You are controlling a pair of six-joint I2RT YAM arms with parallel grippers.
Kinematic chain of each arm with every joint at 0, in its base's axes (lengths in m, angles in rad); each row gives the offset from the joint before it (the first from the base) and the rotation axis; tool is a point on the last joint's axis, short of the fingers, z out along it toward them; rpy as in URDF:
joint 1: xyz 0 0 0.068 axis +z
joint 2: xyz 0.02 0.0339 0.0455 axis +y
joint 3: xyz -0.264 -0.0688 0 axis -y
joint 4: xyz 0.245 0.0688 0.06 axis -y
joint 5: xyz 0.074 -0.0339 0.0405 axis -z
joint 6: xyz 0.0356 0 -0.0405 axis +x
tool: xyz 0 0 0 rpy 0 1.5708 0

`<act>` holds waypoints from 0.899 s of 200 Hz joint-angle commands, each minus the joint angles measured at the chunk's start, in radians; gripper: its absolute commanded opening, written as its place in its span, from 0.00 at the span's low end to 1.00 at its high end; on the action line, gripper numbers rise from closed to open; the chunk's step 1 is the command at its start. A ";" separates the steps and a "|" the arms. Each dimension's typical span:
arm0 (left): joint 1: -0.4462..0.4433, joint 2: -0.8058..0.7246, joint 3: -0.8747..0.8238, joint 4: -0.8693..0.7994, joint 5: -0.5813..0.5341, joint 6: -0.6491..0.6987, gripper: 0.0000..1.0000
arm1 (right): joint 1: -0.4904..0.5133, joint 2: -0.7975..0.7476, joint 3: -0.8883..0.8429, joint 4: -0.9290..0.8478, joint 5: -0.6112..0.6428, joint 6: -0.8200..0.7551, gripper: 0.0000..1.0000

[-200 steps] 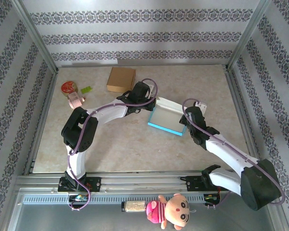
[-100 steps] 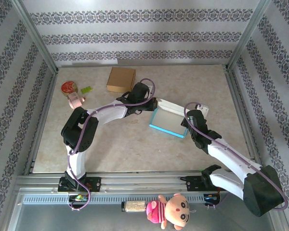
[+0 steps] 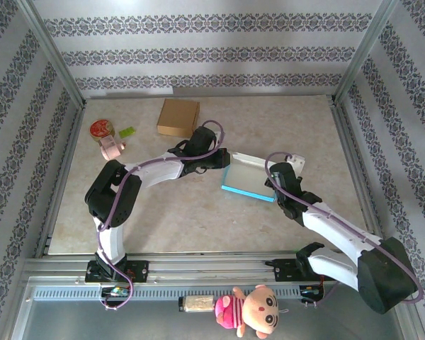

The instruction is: Fold the paper box

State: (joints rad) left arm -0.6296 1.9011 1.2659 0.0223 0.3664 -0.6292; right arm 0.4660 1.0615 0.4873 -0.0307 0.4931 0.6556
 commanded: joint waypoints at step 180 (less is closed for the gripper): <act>-0.036 -0.433 -0.385 0.050 -0.084 0.037 0.35 | 0.078 -0.100 -0.085 -0.088 -0.066 0.033 0.35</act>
State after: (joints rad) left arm -0.6594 1.5730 0.9031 0.0723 0.3424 -0.6285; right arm 0.5262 0.9993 0.3759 -0.0475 0.4469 0.6788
